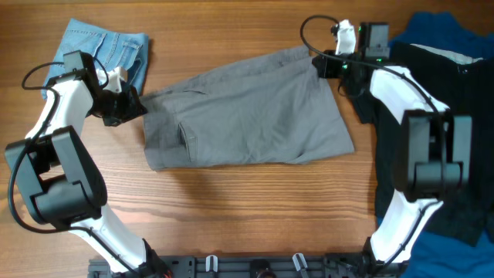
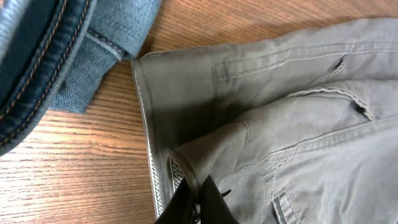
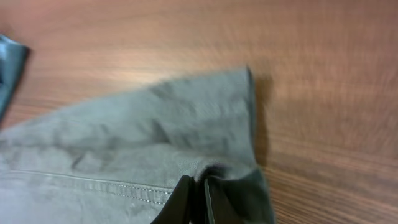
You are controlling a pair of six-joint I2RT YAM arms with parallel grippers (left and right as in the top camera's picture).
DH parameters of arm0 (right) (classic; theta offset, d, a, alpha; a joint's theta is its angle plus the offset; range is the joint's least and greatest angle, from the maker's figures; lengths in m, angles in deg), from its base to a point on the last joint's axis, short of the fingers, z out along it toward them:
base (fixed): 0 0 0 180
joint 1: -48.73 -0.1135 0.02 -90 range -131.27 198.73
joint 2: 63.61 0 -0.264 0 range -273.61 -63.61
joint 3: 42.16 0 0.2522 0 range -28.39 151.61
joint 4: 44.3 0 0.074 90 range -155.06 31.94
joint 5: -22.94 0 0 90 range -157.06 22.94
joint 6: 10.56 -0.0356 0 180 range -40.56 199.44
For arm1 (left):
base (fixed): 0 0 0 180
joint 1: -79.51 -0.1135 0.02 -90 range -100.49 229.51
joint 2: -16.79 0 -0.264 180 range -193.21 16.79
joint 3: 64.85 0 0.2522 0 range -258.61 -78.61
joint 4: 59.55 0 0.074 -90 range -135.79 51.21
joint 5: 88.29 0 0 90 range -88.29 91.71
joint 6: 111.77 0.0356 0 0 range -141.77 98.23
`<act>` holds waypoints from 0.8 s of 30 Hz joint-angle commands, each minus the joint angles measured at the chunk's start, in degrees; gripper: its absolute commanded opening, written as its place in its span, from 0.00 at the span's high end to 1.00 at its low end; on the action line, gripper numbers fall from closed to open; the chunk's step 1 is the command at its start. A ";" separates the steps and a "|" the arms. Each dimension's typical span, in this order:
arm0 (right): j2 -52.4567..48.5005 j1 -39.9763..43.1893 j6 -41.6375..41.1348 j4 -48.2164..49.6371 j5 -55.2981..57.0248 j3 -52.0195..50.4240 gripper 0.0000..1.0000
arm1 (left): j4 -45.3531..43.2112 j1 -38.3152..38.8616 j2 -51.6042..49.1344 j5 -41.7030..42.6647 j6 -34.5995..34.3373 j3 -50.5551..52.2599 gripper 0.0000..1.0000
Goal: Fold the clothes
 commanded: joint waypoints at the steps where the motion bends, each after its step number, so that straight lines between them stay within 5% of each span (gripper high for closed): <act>1: 4.24 0.39 -0.79 1.77 -1.51 0.61 0.96 | -2.08 -0.11 3.32 -1.62 -3.39 0.11 0.96; 14: 2.45 0.13 -6.73 15.30 -0.35 0.59 0.95 | -8.04 -0.92 3.39 -2.93 -8.79 0.09 0.96; 15: 1.97 0.11 -6.73 15.28 -0.35 0.59 0.90 | -8.07 -0.92 3.39 -2.93 -8.76 0.09 0.91; 18: 1.05 0.20 -6.80 14.51 0.00 0.59 0.18 | -8.20 -0.92 3.39 -2.93 -8.79 0.09 0.47; 22: 1.46 2.19 -4.07 6.62 -0.02 0.61 0.11 | -5.75 -0.94 3.39 -2.91 -7.30 0.09 0.39; 24: 3.19 5.57 -0.68 -8.20 -0.04 0.61 0.17 | -1.03 -0.81 3.52 2.34 -2.36 0.02 0.41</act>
